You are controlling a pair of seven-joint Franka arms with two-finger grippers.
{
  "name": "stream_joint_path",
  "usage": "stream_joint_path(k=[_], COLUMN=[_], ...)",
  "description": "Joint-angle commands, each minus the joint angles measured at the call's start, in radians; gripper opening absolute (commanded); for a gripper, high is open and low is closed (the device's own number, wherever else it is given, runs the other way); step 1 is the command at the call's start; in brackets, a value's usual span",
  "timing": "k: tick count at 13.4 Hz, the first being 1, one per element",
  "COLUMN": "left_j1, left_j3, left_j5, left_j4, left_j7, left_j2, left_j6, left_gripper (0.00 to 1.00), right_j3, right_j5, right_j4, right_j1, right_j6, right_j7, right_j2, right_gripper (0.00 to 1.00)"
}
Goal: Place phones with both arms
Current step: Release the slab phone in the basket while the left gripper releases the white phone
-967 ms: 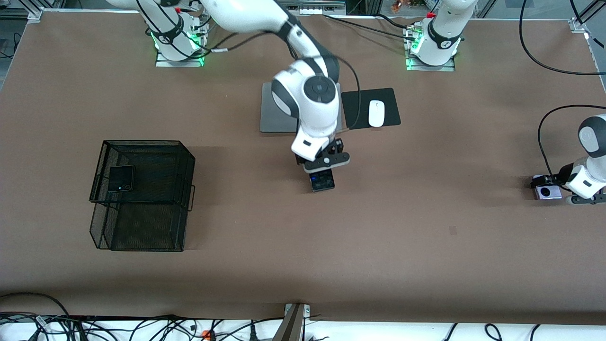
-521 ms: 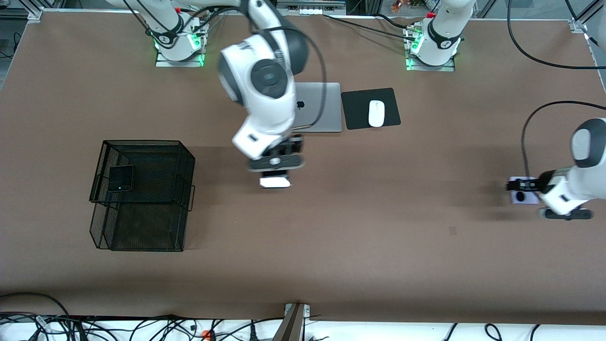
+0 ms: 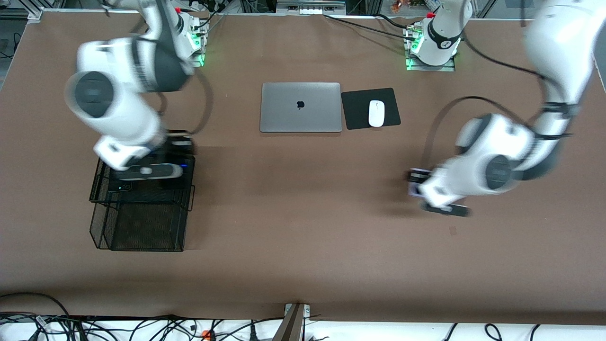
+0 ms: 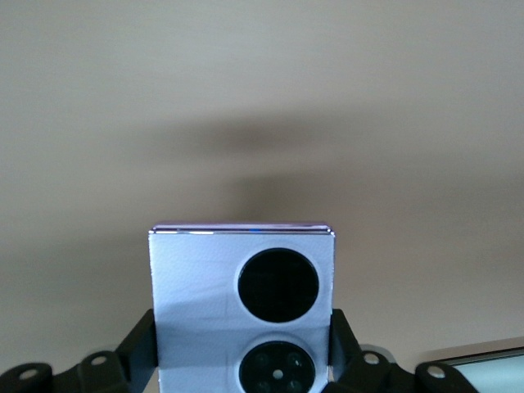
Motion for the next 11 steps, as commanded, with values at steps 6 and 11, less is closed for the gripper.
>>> stream_joint_path(k=[6, 11], left_j1=[-0.455, -0.543], left_j3=[0.221, 0.295], left_j5=[-0.001, 0.001], left_j4=[0.112, 0.112], left_j7=[-0.358, -0.437], left_j2=[0.201, 0.23], left_j6=[0.354, 0.401], left_gripper=[0.09, 0.63], right_j3=[-0.087, -0.084], right_j5=[0.005, 0.095], right_j4=[-0.341, -0.344], right_j1=[0.013, 0.011], right_j6=[0.358, 0.389], right_j7=[-0.171, -0.173], right_j2=[-0.043, 0.023], right_gripper=[0.0, 0.0])
